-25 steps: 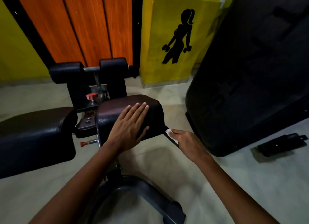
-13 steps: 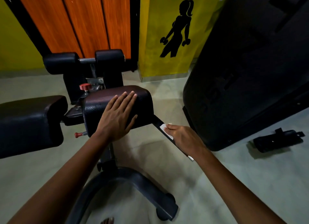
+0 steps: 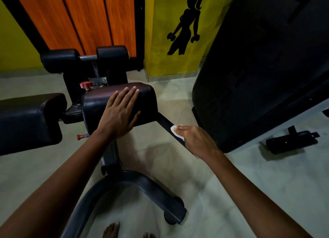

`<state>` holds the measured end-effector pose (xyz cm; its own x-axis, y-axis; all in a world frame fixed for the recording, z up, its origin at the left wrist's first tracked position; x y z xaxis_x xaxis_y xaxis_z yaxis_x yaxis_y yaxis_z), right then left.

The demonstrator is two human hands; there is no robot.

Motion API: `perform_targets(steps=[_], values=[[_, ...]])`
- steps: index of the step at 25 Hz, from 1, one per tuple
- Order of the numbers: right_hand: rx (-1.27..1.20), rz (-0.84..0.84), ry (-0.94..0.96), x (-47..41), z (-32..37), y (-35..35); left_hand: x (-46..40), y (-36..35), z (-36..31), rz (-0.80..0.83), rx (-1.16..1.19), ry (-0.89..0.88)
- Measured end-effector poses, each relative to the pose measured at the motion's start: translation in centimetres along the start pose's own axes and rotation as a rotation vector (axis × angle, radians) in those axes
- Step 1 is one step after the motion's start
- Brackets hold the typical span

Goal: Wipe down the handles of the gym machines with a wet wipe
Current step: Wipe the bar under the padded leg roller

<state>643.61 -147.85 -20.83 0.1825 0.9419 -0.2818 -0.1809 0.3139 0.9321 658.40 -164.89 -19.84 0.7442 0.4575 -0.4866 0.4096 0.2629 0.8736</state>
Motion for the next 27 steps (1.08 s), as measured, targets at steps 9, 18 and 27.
perform_targets(steps=[9, 18, 27], values=[[-0.104, -0.026, 0.042, 3.3, -0.6, 2.5, 0.5, 0.1, -0.4, 0.017, 0.007, 0.026], [-0.032, 0.015, 0.074, 5.0, -0.8, 2.9, 0.6, 0.4, -0.8, 0.025, -0.024, 0.028], [0.175, 0.057, 0.133, -2.7, 1.1, -2.9, 0.7, -0.1, -0.2, -0.024, -0.076, -0.014]])
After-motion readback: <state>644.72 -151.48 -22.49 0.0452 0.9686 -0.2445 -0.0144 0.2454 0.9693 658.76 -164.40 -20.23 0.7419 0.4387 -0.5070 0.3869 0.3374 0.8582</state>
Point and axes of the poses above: each hand's wrist, its own x-axis away from the middle knuckle, its own y-axis out of the back of the hand, z = x × y, the point moved 6 cm from there along -x, towards the middle knuckle, and after that the axes turned 14 degrees about -z, right-handed, at the moved point
